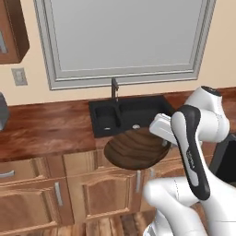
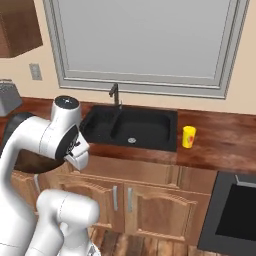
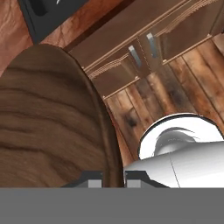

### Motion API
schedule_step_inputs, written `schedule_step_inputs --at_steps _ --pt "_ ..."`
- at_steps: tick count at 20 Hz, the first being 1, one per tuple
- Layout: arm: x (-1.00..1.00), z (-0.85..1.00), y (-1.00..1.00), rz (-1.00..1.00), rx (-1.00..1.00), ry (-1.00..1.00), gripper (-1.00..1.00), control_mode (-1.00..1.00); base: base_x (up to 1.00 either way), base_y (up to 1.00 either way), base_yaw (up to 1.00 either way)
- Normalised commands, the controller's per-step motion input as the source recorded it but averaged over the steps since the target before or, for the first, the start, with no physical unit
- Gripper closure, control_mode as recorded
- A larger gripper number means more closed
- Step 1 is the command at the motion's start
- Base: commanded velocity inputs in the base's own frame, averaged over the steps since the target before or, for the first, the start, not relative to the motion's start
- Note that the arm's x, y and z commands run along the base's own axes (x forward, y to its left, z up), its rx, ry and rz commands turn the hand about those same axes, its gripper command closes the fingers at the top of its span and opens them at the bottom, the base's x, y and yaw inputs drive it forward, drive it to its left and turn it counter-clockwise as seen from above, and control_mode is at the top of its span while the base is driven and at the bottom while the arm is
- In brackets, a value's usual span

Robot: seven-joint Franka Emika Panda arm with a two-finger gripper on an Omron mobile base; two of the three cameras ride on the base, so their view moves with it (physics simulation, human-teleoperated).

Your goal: Pick the cup and bowl from the counter and place them on the counter next to the sink.

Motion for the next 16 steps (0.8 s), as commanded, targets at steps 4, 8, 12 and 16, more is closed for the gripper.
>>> schedule_step_inputs --at_steps 4,8,12,16 --pt "0.0 0.0 0.0 0.0 0.0 0.0 1.0 1.0 0.54 0.46 -0.24" --pt "0.0 0.0 0.0 0.0 0.0 0.0 1.0 1.0 0.53 0.31 -0.3" --pt "0.0 0.0 0.0 0.0 0.0 0.0 1.0 1.0 0.52 0.32 -0.31" --pt "0.0 0.0 0.0 0.0 0.0 0.0 1.0 1.0 0.54 0.56 -0.21"
